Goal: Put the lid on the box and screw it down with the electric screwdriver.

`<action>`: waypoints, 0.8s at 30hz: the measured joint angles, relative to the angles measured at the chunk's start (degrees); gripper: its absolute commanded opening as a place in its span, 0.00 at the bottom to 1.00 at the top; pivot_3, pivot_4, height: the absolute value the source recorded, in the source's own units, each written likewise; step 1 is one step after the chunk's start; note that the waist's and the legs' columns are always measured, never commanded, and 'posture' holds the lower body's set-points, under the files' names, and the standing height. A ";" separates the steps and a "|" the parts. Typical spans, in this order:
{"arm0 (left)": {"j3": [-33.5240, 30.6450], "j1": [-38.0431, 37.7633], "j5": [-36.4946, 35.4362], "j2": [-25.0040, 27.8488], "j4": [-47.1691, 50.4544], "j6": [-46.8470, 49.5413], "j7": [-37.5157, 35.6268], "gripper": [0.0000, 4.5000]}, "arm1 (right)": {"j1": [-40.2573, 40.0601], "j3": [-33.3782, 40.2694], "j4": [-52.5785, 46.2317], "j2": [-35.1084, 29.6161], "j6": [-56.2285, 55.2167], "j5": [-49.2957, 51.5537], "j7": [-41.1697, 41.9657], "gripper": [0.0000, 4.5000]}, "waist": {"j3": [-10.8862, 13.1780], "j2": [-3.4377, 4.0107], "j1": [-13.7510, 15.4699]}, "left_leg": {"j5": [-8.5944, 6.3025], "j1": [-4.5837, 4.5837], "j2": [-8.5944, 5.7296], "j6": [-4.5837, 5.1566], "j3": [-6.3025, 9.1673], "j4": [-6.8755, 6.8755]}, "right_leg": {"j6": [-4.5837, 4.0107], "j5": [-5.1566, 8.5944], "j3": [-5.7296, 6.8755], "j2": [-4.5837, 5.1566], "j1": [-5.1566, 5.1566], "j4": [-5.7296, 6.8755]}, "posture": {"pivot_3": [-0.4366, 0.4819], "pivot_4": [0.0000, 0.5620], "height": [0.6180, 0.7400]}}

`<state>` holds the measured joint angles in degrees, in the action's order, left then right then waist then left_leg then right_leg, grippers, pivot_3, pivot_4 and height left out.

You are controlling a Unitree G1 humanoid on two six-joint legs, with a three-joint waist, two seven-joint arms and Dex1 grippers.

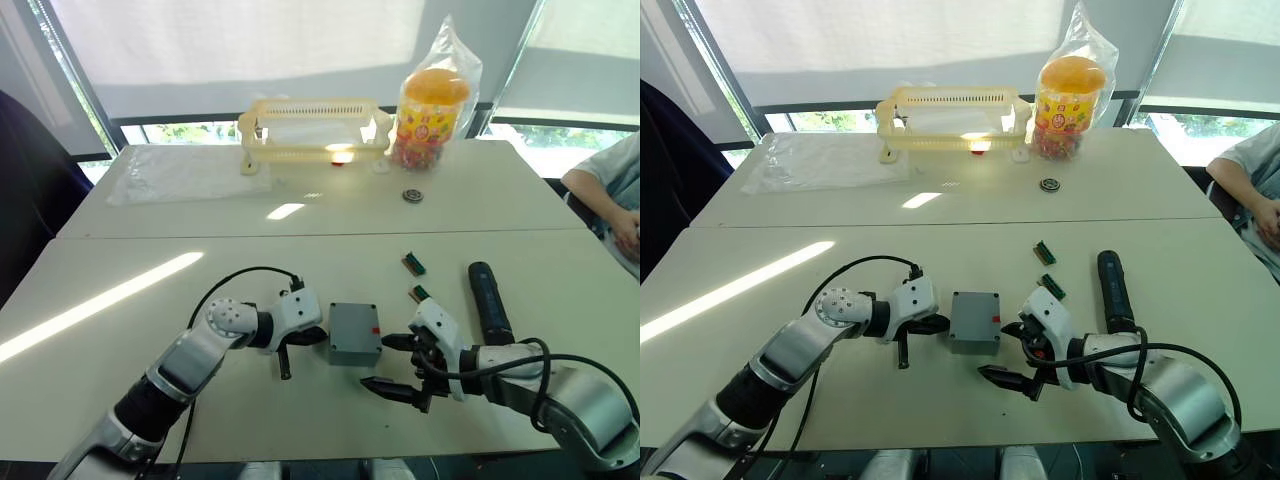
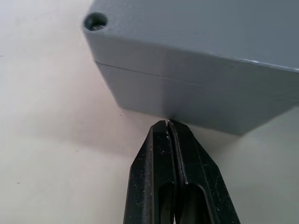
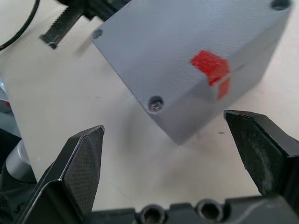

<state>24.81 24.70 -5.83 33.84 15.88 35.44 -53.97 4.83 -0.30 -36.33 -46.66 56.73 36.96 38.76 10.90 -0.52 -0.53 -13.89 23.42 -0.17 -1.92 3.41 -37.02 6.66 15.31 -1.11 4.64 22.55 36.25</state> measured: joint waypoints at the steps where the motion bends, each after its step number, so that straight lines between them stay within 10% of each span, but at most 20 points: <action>1: -0.83 -0.13 -0.49 0.86 0.79 0.77 -0.27 0.00 | -0.16 3.71 -0.09 -0.84 1.82 2.18 0.17 1.00 | 0.01 -0.01 0.06 | 0.00 0.01 0.00 0.00 0.01 -0.01 | -0.01 0.00 0.01 0.00 0.00 0.00 | 0.48 0.27 1.00; 8: -11.38 3.05 -9.67 0.74 5.48 8.79 -0.65 0.00 | 9.12 21.26 4.52 -0.58 6.05 16.02 -1.28 1.00 | 0.00 -0.02 -0.08 | 0.00 -0.04 0.01 0.00 0.00 -0.02 | 0.00 0.00 0.02 -0.01 -0.08 0.00 | 0.48 0.27 1.00; 20: -14.46 7.28 -14.91 -4.35 5.06 13.07 5.93 0.00 | 28.20 0.20 53.16 11.88 -30.38 -18.38 -4.96 1.00 | 0.03 0.03 -0.39 | 0.01 0.02 -0.01 -0.02 -0.13 0.04 | 0.15 -0.08 -0.09 -0.02 0.20 0.21 | 0.48 0.27 1.00; 24: -14.37 6.49 -15.38 -4.37 5.40 13.33 6.96 0.00 | 30.27 0.44 59.27 14.07 -36.16 -20.53 -4.39 0.70 | 0.03 0.03 -0.38 | 0.02 0.00 -0.01 -0.03 -0.12 0.03 | 0.15 -0.09 -0.09 -0.02 0.16 0.22 | 0.48 0.27 1.00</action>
<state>10.45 31.19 -21.21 29.47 21.27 48.77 -47.01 35.10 0.14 22.93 -32.59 20.57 16.44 34.37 10.93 -0.49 -0.91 -13.87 23.42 -0.18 -1.95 3.29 -36.99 6.81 15.23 -1.20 4.62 22.72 36.47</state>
